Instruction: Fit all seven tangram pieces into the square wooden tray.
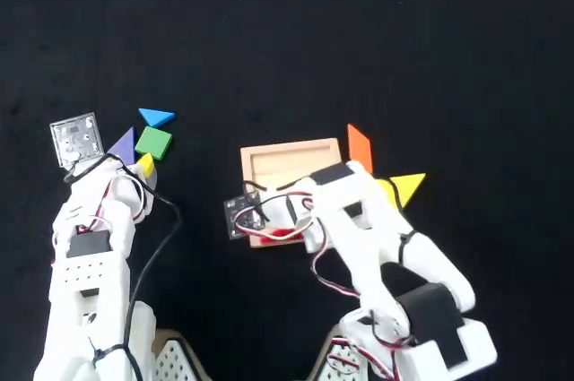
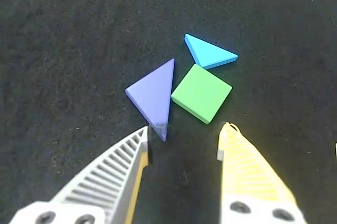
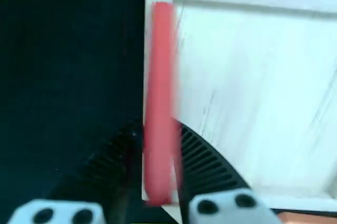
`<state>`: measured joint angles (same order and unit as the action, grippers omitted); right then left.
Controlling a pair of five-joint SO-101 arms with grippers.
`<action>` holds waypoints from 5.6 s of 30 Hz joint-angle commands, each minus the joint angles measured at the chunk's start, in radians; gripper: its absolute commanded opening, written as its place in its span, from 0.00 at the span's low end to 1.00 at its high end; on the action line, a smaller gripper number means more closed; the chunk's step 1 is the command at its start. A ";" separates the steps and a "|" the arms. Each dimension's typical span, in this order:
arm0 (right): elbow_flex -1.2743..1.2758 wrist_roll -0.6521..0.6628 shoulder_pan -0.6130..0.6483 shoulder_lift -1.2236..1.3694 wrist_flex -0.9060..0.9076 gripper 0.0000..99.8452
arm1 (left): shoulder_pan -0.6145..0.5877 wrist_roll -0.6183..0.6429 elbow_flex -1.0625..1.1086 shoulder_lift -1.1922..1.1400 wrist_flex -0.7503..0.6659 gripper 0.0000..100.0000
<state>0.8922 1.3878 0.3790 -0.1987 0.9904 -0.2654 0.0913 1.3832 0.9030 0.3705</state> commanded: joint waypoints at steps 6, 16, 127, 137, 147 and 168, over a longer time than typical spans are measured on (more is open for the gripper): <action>-0.157 -0.094 -0.005 -0.010 0.129 0.04 | -0.012 0.000 -0.028 -0.002 -0.020 0.22; -0.163 -0.130 -0.005 -0.004 0.115 0.26 | -0.012 0.000 -0.028 -0.002 -0.020 0.22; -0.318 -0.657 -0.018 0.117 -0.198 0.01 | -0.012 0.000 -0.027 0.005 -0.020 0.22; -0.344 -0.675 0.138 0.180 -0.167 0.01 | -0.094 0.017 -0.044 0.009 -0.020 0.22; -0.611 -0.752 0.195 0.455 -0.106 0.01 | -0.165 0.114 -0.050 0.009 -0.020 0.22; -1.380 -0.752 0.195 0.746 0.336 0.01 | -0.168 0.115 -0.050 0.009 -0.020 0.22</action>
<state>-0.3767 0.6483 0.5877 0.6329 1.2267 -0.4250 0.1987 1.3832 0.9030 0.3705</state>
